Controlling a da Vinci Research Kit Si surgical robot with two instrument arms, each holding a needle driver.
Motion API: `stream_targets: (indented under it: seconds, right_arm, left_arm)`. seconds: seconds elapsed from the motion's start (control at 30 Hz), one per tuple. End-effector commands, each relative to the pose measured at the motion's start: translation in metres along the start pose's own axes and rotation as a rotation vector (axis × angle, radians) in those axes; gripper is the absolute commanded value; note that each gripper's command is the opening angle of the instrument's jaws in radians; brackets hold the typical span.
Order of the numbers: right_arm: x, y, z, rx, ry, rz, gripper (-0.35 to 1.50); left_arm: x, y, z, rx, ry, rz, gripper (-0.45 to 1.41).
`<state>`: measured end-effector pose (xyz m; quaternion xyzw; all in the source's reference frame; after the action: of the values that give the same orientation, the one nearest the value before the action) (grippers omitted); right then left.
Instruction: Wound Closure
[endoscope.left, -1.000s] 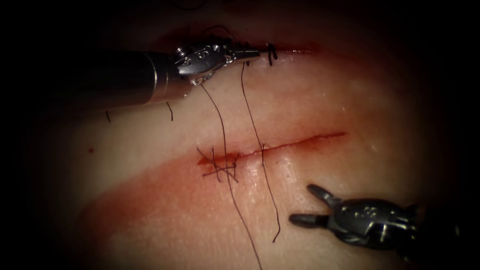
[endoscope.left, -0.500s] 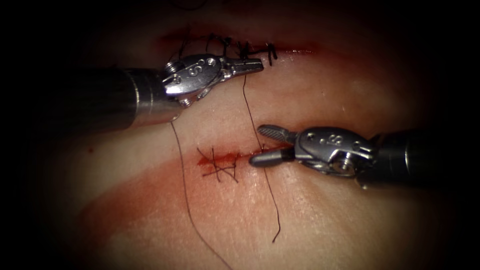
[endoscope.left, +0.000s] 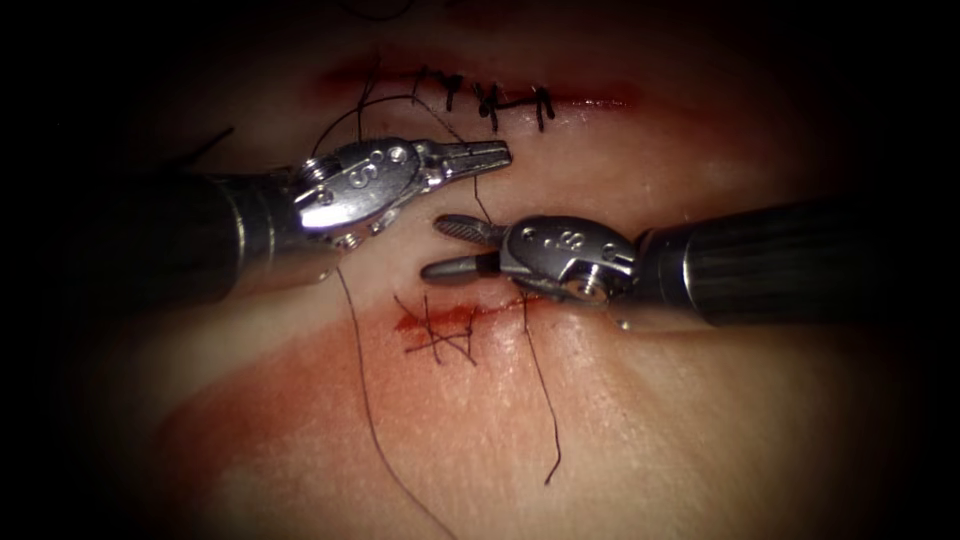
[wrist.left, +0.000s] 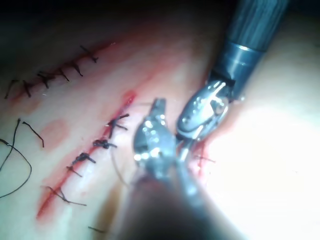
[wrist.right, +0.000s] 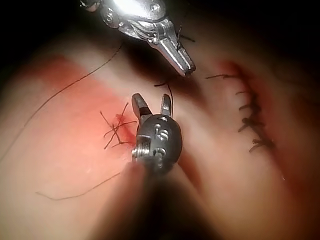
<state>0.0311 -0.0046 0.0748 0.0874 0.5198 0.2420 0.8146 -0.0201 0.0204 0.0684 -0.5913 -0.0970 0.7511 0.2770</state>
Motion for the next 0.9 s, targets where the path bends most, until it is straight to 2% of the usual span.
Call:
stream_targets:
  seconds: [0.03,0.2,0.43,0.53,0.73,0.9]
  right_arm:
    - [-0.0012,0.0005,0.0009,-0.013,0.014,0.000,0.25]
    - [-0.0022,0.0020,0.0015,-0.064,0.063,-0.004,0.10]
    - [-0.0024,0.0029,0.0006,-0.110,0.124,-0.001,-0.03]
    - [-0.0023,0.0029,0.0001,-0.120,0.153,-0.005,-0.03]
    - [-0.0018,0.0033,-0.0010,-0.069,0.197,0.036,-0.10]
    - [-0.0017,0.0034,-0.0012,0.011,0.238,0.074,-0.18]
  left_arm:
    - [-0.0005,0.0003,0.0005,-0.001,0.010,0.001,-0.45]
    - [-0.0004,0.0025,-0.0007,0.016,0.075,-0.009,-0.45]
    - [-0.0007,0.0044,-0.0014,0.027,0.087,-0.021,-0.45]
    - [-0.0015,0.0050,-0.0014,0.030,0.087,-0.036,-0.45]
    - [-0.0044,0.0064,-0.0008,0.019,0.093,-0.053,-0.45]
    - [-0.0074,0.0060,-0.0002,0.021,0.097,-0.062,-0.45]
